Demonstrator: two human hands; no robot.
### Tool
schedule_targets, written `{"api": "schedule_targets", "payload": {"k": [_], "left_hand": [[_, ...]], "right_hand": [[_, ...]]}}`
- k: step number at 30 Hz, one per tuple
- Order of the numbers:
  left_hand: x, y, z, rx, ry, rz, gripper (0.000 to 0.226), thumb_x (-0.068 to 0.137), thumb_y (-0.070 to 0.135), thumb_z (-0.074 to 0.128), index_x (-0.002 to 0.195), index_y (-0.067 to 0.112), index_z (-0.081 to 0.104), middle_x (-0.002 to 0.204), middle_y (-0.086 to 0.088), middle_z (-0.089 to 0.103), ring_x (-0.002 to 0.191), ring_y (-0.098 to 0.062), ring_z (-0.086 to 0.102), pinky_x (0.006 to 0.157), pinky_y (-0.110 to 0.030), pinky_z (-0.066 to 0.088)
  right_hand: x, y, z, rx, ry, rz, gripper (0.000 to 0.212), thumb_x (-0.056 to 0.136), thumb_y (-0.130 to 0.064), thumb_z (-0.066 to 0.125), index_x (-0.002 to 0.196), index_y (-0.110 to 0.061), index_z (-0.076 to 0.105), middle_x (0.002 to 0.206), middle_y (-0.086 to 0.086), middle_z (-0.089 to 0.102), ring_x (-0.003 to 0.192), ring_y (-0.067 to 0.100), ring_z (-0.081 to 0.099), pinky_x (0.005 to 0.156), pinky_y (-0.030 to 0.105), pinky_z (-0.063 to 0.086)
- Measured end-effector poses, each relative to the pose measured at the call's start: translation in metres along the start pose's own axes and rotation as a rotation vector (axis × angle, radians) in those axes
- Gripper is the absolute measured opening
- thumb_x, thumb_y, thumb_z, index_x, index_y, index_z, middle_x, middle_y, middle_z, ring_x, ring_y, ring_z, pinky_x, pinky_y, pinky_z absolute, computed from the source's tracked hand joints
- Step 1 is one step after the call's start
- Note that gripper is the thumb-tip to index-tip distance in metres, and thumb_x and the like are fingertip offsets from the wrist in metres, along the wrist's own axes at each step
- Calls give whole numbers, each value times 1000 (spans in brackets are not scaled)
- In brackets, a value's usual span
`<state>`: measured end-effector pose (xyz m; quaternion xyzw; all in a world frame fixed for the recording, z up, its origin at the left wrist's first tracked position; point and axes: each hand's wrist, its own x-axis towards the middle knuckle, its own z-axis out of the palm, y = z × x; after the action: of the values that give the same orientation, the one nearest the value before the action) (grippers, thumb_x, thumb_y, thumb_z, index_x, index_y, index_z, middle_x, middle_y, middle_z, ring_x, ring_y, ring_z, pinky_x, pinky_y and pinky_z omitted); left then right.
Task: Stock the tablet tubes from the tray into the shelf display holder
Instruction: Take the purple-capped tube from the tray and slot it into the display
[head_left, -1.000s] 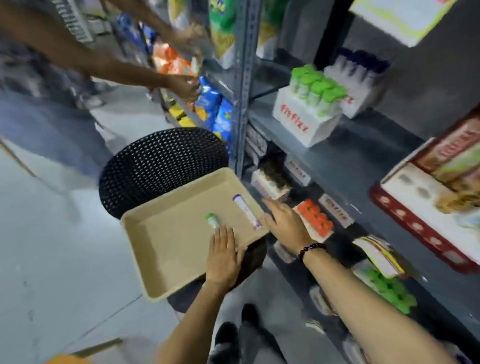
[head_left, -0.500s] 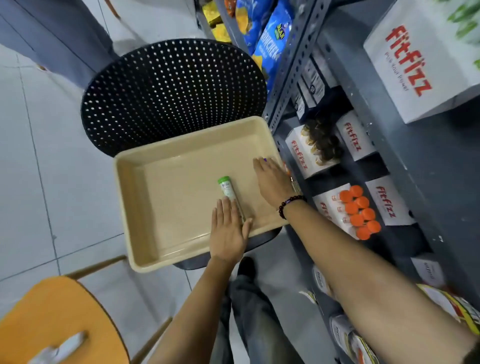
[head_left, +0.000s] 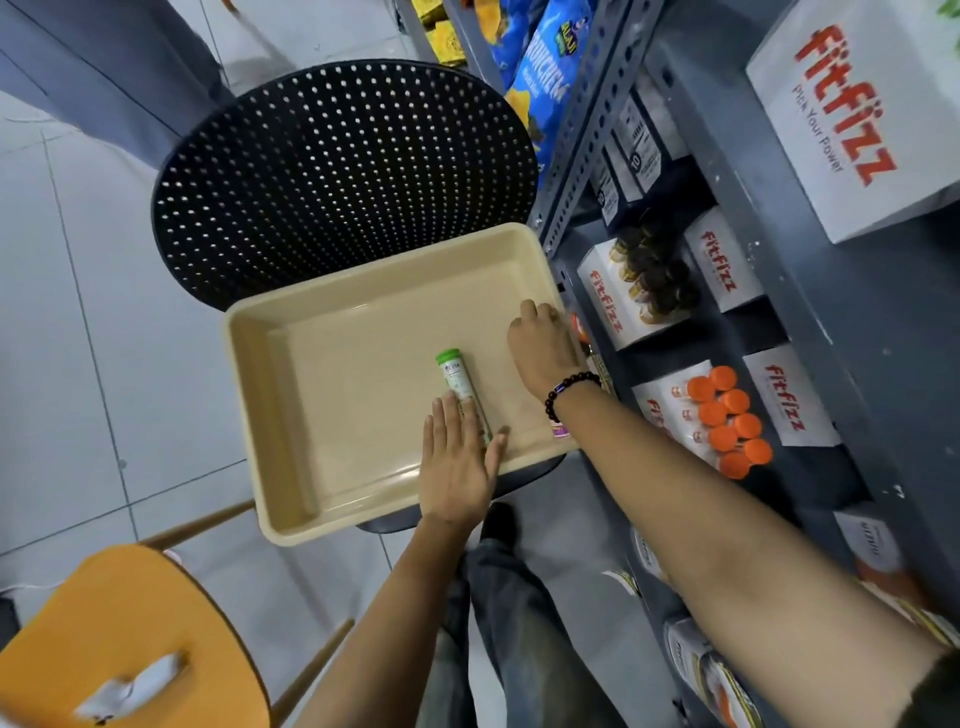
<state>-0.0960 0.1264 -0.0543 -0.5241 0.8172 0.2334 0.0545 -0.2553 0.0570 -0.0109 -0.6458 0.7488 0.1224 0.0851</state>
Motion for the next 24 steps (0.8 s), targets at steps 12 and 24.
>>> {"api": "schedule_targets", "payload": {"k": [12, 24], "left_hand": [[-1, 0, 0, 5, -45, 12, 104, 73, 59, -34, 147, 4, 13, 155, -20, 7, 143, -32, 1, 116, -39, -1], [8, 39, -31, 155, -107, 384, 89, 96, 47, -6, 120, -17, 51, 125, -37, 50, 117, -51, 48, 95, -58, 41]], "right_hand": [[-28, 18, -42, 584, 87, 215, 21, 78, 15, 40, 88, 0, 49, 81, 16, 48, 75, 32, 51, 59, 37, 40], [-161, 95, -161, 799, 368, 605, 24, 72, -4, 70, 96, -5, 70, 95, 13, 63, 90, 28, 56, 74, 32, 43]]}}
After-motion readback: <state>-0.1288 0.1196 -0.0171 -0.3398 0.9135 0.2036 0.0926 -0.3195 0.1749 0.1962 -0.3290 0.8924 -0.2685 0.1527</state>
